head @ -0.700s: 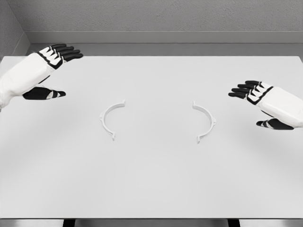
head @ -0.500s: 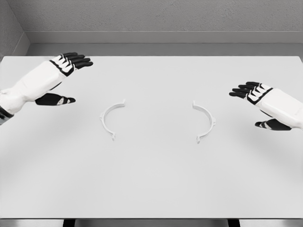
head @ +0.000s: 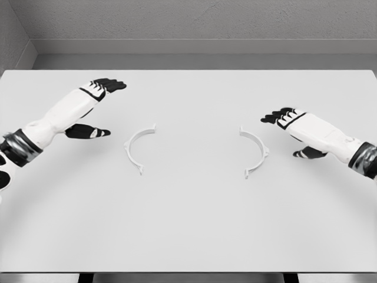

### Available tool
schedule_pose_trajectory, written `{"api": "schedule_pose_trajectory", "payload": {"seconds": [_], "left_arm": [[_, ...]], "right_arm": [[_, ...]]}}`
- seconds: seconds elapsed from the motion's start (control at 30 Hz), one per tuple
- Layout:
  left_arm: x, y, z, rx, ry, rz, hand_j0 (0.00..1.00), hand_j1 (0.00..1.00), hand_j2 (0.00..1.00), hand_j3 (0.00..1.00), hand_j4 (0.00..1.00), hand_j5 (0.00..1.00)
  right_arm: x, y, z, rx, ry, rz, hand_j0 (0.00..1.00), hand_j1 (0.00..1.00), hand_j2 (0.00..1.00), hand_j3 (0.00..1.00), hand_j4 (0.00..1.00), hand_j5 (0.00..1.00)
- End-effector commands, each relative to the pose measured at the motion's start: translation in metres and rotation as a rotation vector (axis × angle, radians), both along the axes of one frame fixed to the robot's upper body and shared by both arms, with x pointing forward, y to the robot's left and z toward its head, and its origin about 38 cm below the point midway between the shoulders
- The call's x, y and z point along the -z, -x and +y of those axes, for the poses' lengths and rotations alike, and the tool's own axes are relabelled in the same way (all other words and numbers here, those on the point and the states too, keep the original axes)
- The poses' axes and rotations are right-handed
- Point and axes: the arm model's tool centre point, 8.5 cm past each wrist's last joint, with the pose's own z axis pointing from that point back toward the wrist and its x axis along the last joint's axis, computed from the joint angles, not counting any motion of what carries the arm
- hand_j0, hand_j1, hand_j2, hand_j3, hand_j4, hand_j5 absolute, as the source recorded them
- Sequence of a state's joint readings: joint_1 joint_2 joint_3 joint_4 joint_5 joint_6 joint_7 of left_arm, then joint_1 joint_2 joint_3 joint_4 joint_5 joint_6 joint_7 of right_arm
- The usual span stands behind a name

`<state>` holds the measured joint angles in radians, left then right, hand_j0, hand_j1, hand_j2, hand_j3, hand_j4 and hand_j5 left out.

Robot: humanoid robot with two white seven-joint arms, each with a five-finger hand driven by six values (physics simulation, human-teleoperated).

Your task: Assemble PVC drainage pipe clamps

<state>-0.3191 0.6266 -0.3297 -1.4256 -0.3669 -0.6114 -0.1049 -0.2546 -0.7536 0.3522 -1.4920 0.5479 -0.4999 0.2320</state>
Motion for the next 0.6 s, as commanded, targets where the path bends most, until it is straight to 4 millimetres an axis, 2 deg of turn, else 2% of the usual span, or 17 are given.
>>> {"api": "schedule_pose_trajectory", "payload": {"seconds": [0.0,0.17,0.23,0.4,0.57], "left_arm": [[0.003,0.0,-0.001,-0.001,0.012,0.01,1.0,1.0,1.0,1.0,1.0,1.0],[0.02,-0.005,-0.003,-0.024,0.041,0.05,1.0,1.0,1.0,1.0,1.0,1.0],[0.023,-0.009,-0.008,-0.03,0.06,0.054,1.0,1.0,1.0,1.0,1.0,1.0],[0.035,-0.01,-0.004,-0.044,0.049,0.088,1.0,1.0,1.0,1.0,1.0,1.0],[0.036,-0.009,0.001,-0.05,0.041,0.094,1.0,1.0,1.0,1.0,1.0,1.0]], "right_arm": [[0.009,0.0,0.003,0.002,-0.002,0.023,1.0,1.0,1.0,1.0,1.0,1.0],[0.004,-0.008,0.01,-0.002,-0.011,0.001,1.0,1.0,1.0,1.0,1.0,1.0],[0.006,-0.011,0.013,0.002,-0.016,0.002,1.0,1.0,1.0,1.0,1.0,1.0],[0.014,-0.019,0.022,-0.006,-0.013,0.023,1.0,1.0,1.0,1.0,1.0,1.0],[0.016,-0.022,0.029,-0.014,-0.022,0.028,1.0,1.0,1.0,1.0,1.0,1.0]]}}
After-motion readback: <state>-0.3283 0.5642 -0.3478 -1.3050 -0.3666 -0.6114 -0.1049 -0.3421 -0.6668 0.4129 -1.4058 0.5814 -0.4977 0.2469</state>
